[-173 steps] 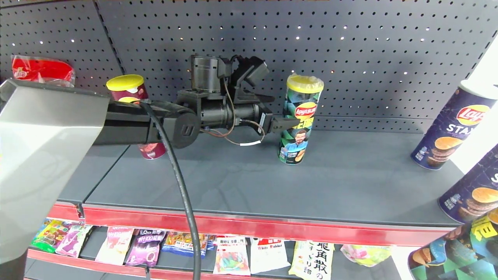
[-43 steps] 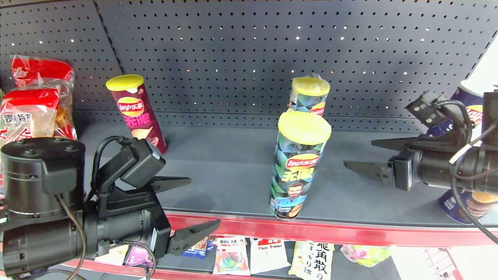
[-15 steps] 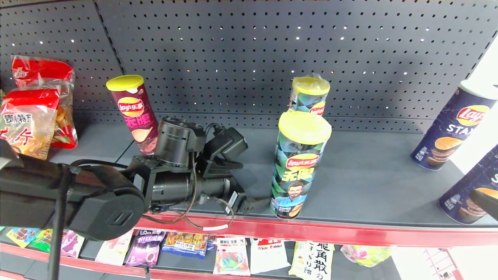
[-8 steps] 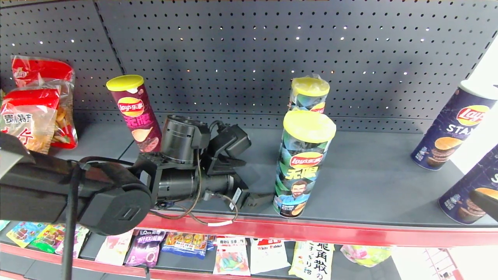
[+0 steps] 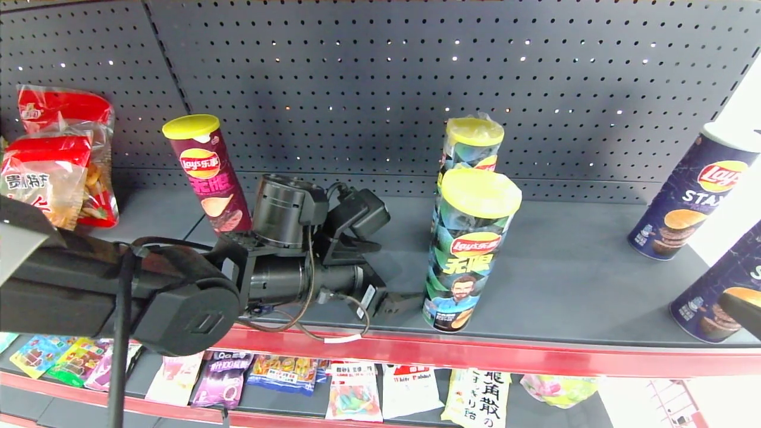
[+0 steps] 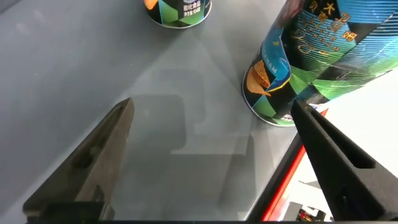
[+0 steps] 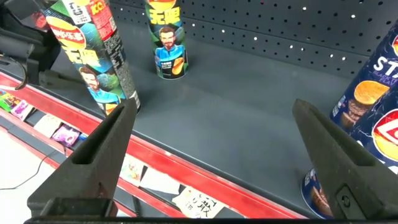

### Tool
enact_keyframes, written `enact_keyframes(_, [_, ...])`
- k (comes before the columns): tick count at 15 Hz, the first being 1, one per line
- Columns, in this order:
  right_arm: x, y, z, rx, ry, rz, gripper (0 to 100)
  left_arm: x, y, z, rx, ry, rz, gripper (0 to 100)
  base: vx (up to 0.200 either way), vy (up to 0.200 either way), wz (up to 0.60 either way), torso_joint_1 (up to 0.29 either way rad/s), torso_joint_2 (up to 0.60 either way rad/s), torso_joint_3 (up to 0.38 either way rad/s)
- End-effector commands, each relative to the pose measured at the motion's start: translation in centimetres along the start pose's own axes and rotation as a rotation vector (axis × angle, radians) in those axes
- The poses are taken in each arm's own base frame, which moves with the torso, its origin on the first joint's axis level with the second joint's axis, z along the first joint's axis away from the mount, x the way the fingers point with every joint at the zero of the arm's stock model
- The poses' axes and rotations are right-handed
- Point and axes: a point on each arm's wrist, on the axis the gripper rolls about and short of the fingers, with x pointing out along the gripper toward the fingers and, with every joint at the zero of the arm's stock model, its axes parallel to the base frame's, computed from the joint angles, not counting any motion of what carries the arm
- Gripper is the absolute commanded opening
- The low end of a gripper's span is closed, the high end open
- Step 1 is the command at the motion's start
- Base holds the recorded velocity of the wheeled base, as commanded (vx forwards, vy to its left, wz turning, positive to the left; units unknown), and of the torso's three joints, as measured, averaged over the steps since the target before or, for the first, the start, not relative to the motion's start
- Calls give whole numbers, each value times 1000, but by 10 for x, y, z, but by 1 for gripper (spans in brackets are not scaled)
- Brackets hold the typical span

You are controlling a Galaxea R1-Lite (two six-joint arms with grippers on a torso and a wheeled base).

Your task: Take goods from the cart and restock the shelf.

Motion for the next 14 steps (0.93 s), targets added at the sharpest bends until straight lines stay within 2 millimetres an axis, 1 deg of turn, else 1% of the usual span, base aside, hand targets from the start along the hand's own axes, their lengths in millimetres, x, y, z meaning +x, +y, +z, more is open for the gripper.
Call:
enact_keyframes(1, [0,0,0,-1,0,1,100,1,-1,0,0,2,-1,100,0,0,0,0,0,0])
enact_keyframes(4, [-1,1,-3,0,4,3,100,-3,-1,1,0,-2,1,100,0,0,0,0,0,0])
enact_keyframes(5, [-2,1,-7,1,12,3,100,-12,-2,2,-1,-10,16,100,0,0,0,0,0,0])
enact_keyframes(6, [-4,1,-12,3,20,-15,100,-28,-3,2,-6,-14,46,100,0,0,0,0,0,0])
enact_keyframes(7, [-7,0,-17,-1,36,-72,100,-50,-3,0,-11,-20,88,100,0,0,0,0,0,0])
enact_keyframes(8, [-10,-1,-22,-10,55,-147,100,-84,-7,-7,-19,-24,171,100,0,0,0,0,0,0])
enact_keyframes(9, [-12,-1,-26,-7,77,-179,100,-123,-11,-16,-29,-33,314,100,0,0,0,0,0,0])
enact_keyframes(10, [-15,-1,-30,-4,88,-208,100,-152,-17,-23,-36,-40,467,100,0,0,0,0,0,0])
enact_keyframes(11, [-18,-1,-37,-4,102,-268,100,-184,-28,-35,-50,-46,657,100,0,0,0,0,0,0])
enact_keyframes(12, [-20,-2,-45,0,129,-329,100,-209,-38,-48,-64,-69,779,100,0,0,0,0,0,0])
enact_keyframes(13, [-21,-3,-51,3,148,-395,100,-229,-49,-63,-75,-104,819,100,0,0,0,0,0,0])
enact_keyframes(14, [-22,-4,-54,7,158,-434,100,-248,-59,-82,-97,-129,895,100,0,0,0,0,0,0])
